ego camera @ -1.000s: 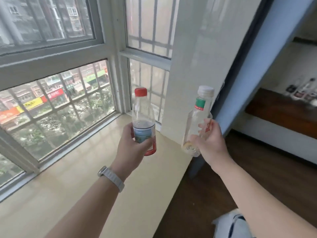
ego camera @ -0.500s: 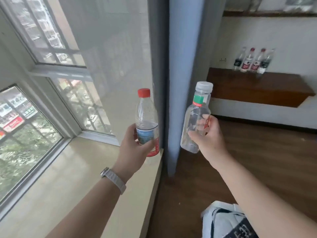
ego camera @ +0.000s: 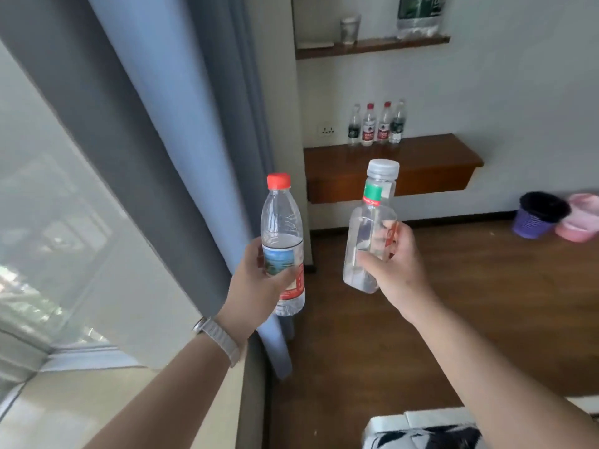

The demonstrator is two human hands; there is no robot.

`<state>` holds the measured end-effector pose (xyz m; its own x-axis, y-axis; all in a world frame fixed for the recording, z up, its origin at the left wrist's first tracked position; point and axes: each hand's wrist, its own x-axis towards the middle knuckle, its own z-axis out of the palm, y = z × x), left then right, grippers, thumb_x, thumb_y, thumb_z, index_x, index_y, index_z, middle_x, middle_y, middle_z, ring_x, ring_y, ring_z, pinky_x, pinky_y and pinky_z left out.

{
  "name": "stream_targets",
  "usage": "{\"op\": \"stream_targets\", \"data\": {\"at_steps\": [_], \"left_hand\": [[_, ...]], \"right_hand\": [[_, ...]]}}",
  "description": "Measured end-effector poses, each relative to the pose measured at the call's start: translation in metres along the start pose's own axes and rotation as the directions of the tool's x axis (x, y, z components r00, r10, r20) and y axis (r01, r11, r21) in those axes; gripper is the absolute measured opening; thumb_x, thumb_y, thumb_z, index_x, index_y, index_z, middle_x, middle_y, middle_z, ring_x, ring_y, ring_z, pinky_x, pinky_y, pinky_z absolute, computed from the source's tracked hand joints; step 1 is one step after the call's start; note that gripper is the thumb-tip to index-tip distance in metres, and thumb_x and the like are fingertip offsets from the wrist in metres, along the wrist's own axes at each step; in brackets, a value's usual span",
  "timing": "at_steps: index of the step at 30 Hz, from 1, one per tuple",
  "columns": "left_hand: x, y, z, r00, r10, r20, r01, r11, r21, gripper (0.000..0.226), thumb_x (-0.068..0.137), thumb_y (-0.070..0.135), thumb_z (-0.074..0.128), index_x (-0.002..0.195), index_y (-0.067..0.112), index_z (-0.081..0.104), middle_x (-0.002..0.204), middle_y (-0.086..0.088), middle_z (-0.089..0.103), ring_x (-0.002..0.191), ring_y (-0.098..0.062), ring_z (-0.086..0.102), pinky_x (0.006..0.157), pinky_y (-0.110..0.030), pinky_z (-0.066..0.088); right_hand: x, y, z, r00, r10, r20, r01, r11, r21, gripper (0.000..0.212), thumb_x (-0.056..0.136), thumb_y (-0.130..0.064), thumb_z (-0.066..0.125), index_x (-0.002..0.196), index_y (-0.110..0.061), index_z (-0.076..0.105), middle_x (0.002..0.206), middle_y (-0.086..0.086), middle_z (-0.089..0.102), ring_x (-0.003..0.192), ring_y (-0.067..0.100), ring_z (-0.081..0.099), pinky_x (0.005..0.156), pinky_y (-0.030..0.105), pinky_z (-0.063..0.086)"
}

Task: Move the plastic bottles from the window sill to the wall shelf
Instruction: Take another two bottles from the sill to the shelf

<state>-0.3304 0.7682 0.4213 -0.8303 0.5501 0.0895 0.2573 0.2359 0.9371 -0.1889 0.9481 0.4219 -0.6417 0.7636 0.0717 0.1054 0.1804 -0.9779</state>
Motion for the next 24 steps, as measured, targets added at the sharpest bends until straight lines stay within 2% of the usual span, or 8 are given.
{"op": "stream_targets", "data": {"at_steps": [5, 11, 16, 19, 24], "left_hand": [[0.054, 0.015, 0.015, 0.992, 0.098, 0.077, -0.103, 0.992, 0.071, 0.059, 0.075, 0.03, 0.081, 0.125, 0.022, 0.053, 0.114, 0.006, 0.067, 0.104, -0.014, 0.066, 0.092, -0.04, 0.055], [0.122, 0.012, 0.044, 0.981, 0.122, 0.152, -0.129, 0.991, 0.037, 0.056, 0.08, 0.024, 0.08, 0.128, 0.024, 0.052, 0.114, 0.012, 0.066, 0.103, -0.009, 0.065, 0.09, -0.029, 0.055], [0.189, -0.002, 0.068, 0.962, 0.11, 0.248, -0.098, 0.994, -0.057, 0.061, 0.08, 0.024, 0.08, 0.133, 0.026, 0.05, 0.118, 0.013, 0.065, 0.107, -0.011, 0.065, 0.093, -0.033, 0.055], [0.233, -0.004, 0.077, 0.957, 0.082, 0.277, -0.061, 0.995, -0.084, 0.064, 0.081, 0.027, 0.08, 0.136, 0.028, 0.048, 0.122, 0.013, 0.063, 0.11, -0.01, 0.063, 0.094, -0.033, 0.054], [0.29, 0.001, 0.1, 0.935, 0.084, 0.346, -0.047, 0.992, -0.113, 0.068, 0.083, 0.028, 0.077, 0.14, 0.033, 0.041, 0.131, 0.013, 0.058, 0.116, -0.011, 0.058, 0.098, -0.034, 0.051]], "right_hand": [[0.032, 0.008, -0.015, 0.996, 0.033, -0.081, -0.035, 0.999, -0.019, 0.068, 0.082, -0.029, 0.078, 0.135, -0.031, 0.037, 0.121, -0.014, 0.055, 0.103, 0.002, 0.059, 0.06, 0.008, 0.047], [0.081, 0.017, -0.016, 0.99, 0.087, -0.113, -0.096, 0.993, -0.074, 0.064, 0.082, -0.028, 0.077, 0.132, -0.034, 0.037, 0.121, -0.014, 0.056, 0.106, 0.004, 0.059, 0.073, 0.015, 0.048], [0.135, 0.019, -0.008, 0.971, 0.115, -0.208, -0.135, 0.988, -0.081, 0.058, 0.081, -0.021, 0.076, 0.127, -0.033, 0.043, 0.114, -0.012, 0.061, 0.104, 0.005, 0.062, 0.074, 0.022, 0.053], [0.166, 0.017, 0.0, 0.96, 0.136, -0.246, -0.166, 0.98, -0.108, 0.061, 0.08, -0.022, 0.077, 0.129, -0.032, 0.043, 0.117, -0.012, 0.062, 0.106, 0.007, 0.062, 0.086, 0.032, 0.055], [0.206, 0.015, 0.004, 0.935, 0.147, -0.324, -0.192, 0.975, -0.113, 0.066, 0.08, -0.021, 0.078, 0.132, -0.035, 0.042, 0.118, -0.014, 0.06, 0.106, 0.006, 0.061, 0.088, 0.032, 0.053]]}}
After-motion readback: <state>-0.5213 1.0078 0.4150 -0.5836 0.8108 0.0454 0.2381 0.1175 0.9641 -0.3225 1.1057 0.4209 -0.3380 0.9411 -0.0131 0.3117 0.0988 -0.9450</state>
